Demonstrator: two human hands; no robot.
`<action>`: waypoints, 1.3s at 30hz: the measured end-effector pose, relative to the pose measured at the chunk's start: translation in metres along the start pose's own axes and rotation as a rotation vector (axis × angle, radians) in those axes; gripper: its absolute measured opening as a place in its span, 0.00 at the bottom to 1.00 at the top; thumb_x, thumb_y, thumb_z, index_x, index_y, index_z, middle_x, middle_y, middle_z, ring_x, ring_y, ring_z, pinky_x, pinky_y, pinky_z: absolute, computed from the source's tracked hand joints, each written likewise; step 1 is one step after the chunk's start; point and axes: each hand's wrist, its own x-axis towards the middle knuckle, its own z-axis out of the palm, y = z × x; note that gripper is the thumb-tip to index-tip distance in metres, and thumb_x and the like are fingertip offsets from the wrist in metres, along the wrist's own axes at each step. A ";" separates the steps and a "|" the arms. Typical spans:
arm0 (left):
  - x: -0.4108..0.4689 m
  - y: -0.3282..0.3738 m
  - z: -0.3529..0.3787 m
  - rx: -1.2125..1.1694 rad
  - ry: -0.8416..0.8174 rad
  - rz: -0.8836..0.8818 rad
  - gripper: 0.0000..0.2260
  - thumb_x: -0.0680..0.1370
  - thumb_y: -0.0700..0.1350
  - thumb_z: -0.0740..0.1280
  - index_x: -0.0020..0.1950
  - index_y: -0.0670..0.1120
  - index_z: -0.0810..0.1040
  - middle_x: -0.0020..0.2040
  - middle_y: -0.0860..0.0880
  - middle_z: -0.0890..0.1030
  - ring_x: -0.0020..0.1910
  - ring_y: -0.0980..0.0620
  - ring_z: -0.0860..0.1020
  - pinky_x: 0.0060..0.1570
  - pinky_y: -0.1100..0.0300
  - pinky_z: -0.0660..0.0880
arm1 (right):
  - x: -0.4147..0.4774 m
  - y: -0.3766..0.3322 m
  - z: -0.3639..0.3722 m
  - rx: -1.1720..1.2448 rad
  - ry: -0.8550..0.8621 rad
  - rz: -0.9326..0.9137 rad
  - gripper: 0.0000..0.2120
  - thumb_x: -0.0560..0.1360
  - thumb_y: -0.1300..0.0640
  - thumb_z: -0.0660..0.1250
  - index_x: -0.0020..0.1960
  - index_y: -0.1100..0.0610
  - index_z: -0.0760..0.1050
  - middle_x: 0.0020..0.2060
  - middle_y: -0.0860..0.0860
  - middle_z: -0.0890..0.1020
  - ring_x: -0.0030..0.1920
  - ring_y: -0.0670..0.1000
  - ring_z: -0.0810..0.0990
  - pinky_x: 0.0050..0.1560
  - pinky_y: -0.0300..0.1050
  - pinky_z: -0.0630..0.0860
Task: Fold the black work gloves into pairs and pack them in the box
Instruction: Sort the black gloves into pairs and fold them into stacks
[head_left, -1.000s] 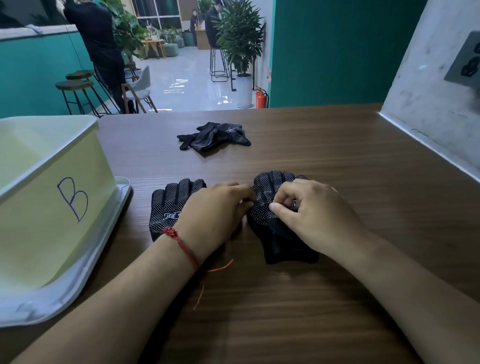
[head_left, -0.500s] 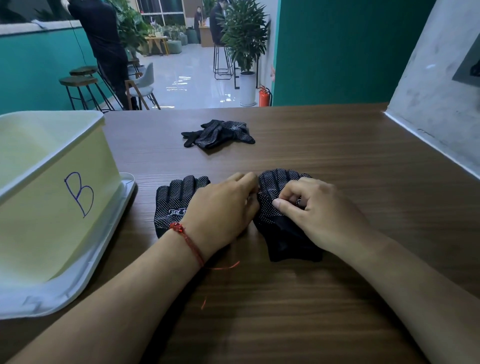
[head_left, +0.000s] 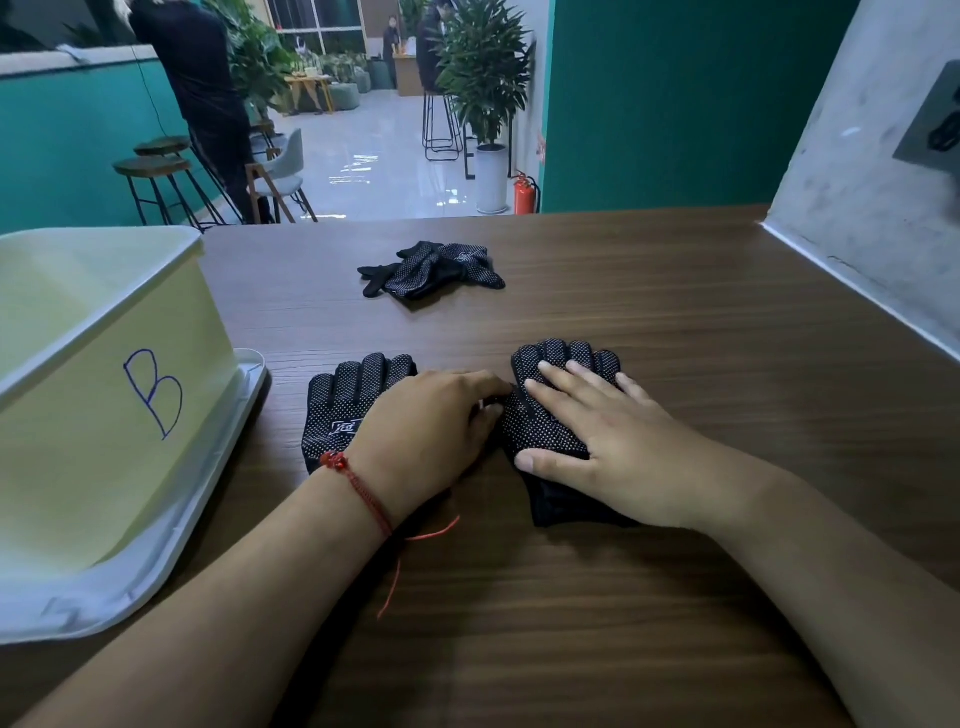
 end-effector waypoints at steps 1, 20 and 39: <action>0.001 0.000 0.000 0.005 -0.006 0.005 0.13 0.84 0.53 0.65 0.68 0.60 0.80 0.57 0.56 0.86 0.58 0.49 0.82 0.54 0.55 0.76 | 0.001 0.000 0.000 -0.019 -0.017 -0.002 0.48 0.73 0.19 0.44 0.87 0.40 0.43 0.85 0.37 0.38 0.83 0.40 0.32 0.84 0.56 0.34; 0.003 0.007 0.004 0.171 -0.178 0.109 0.28 0.79 0.52 0.52 0.81 0.62 0.61 0.76 0.61 0.71 0.70 0.50 0.72 0.65 0.45 0.70 | 0.011 0.010 0.002 0.026 0.107 0.148 0.31 0.84 0.32 0.48 0.86 0.37 0.51 0.85 0.35 0.49 0.85 0.42 0.42 0.85 0.59 0.43; 0.010 -0.105 -0.024 -0.382 0.324 -0.435 0.14 0.75 0.39 0.63 0.57 0.49 0.83 0.55 0.50 0.85 0.53 0.46 0.82 0.57 0.50 0.78 | 0.175 -0.059 -0.042 -0.154 0.089 0.014 0.27 0.83 0.49 0.59 0.82 0.44 0.64 0.83 0.44 0.64 0.81 0.54 0.62 0.79 0.60 0.61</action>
